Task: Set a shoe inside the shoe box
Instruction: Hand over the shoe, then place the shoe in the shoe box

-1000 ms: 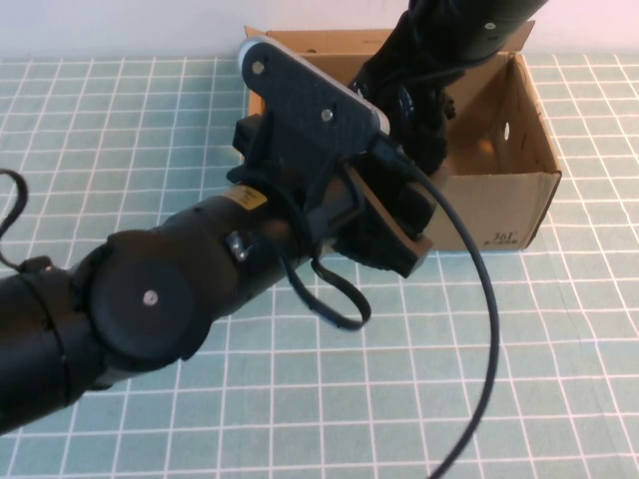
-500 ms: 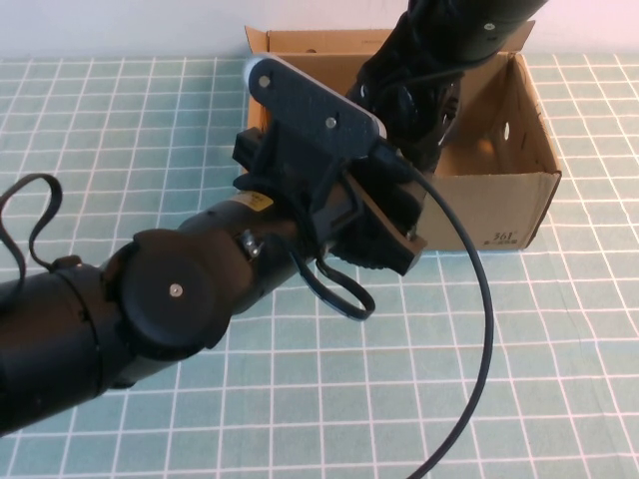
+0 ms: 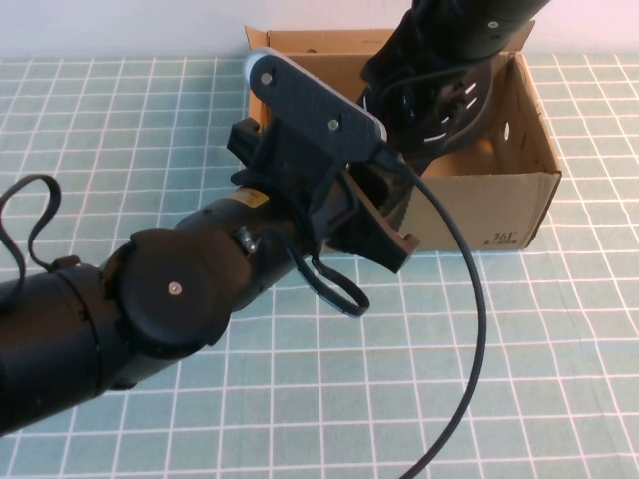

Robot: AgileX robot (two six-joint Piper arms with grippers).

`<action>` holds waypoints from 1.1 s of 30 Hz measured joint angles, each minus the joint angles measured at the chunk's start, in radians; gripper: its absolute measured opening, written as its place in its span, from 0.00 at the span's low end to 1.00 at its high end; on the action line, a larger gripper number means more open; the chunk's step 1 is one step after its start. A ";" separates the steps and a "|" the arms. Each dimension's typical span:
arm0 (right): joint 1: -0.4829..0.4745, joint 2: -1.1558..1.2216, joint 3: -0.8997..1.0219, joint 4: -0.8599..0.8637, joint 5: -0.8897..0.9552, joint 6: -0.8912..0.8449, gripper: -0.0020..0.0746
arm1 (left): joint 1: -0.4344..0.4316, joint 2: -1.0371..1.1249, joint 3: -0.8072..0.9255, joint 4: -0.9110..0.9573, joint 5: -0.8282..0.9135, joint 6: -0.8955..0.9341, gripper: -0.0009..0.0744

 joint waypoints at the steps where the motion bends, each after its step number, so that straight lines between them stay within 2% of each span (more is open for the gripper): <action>1: -0.001 0.000 0.000 0.006 0.000 0.000 0.02 | 0.000 0.000 0.000 -0.013 -0.006 0.022 0.26; 7: -0.002 0.000 0.000 0.017 0.000 0.002 0.02 | 0.000 0.000 0.000 -0.123 -0.024 0.168 0.10; 10: -0.002 0.000 0.000 0.025 0.000 0.002 0.04 | 0.000 0.000 0.000 -0.148 -0.027 0.214 0.10; 13: -0.002 0.000 0.000 0.036 0.000 0.002 0.11 | 0.000 0.000 0.000 -0.159 -0.027 0.230 0.10; 18: -0.002 -0.004 -0.003 0.051 -0.008 0.020 0.31 | 0.047 0.006 0.000 -0.168 0.068 0.235 0.10; 22: -0.002 -0.018 -0.003 0.034 -0.008 0.047 0.35 | 0.104 0.008 0.000 -0.149 0.153 0.235 0.09; 27: -0.002 -0.088 0.017 0.022 -0.011 0.053 0.34 | 0.169 0.008 -0.008 -0.109 0.241 0.235 0.09; 33: -0.002 -0.258 0.214 0.021 -0.014 0.059 0.18 | 0.283 0.010 -0.119 -0.082 0.465 0.250 0.09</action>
